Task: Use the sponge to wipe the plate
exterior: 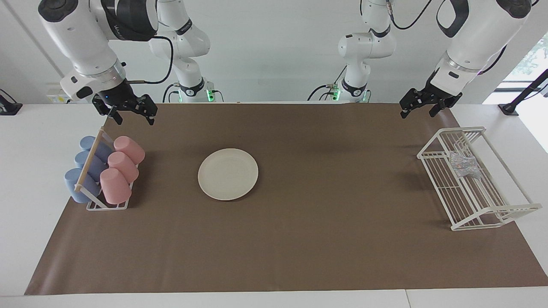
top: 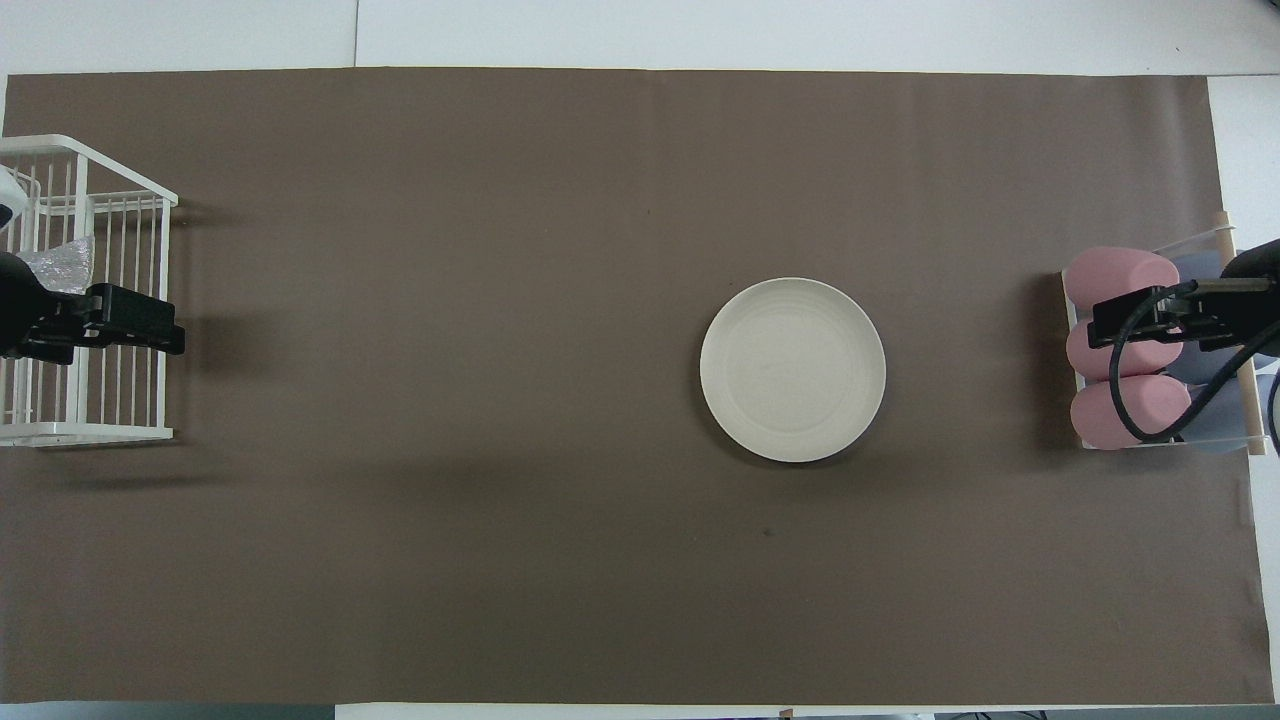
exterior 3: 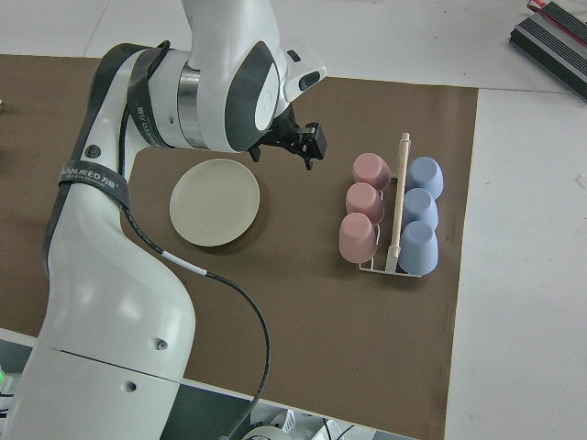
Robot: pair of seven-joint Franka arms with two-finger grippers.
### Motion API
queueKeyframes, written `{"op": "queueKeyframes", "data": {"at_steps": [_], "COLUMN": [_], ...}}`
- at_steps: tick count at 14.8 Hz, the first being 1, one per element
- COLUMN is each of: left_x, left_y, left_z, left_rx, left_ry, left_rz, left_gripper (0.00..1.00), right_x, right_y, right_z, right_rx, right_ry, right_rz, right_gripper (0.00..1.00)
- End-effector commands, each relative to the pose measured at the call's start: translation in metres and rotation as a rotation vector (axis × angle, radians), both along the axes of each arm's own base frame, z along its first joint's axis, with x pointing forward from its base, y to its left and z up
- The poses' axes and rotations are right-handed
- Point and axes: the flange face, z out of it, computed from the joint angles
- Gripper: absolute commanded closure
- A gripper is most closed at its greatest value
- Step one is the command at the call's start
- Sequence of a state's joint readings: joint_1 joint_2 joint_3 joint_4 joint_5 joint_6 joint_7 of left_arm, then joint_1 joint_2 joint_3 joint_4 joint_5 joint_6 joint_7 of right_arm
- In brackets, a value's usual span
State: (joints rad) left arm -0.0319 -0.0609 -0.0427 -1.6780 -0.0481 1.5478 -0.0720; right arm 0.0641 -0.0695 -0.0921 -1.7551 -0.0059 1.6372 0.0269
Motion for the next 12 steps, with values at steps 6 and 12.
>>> {"op": "queueKeyframes", "data": {"at_steps": [6, 12], "left_x": [-0.0008, -0.0094], "left_y": [0.0052, 0.0053], "left_z": [0.0021, 0.0046], "left_rx": [-0.009, -0.008], "left_ry": [-0.017, 0.014], "left_rz": [0.01, 0.011], "left_gripper": [0.0, 0.0], "right_x": [0.0015, 0.0013], "right_y": [0.0043, 0.0045], "right_z": [0.0034, 0.0033], "right_rx": [-0.019, -0.018], "right_ry": [-0.013, -0.012], "right_rz": [-0.02, -0.022], "right_gripper": [0.0, 0.0]}}
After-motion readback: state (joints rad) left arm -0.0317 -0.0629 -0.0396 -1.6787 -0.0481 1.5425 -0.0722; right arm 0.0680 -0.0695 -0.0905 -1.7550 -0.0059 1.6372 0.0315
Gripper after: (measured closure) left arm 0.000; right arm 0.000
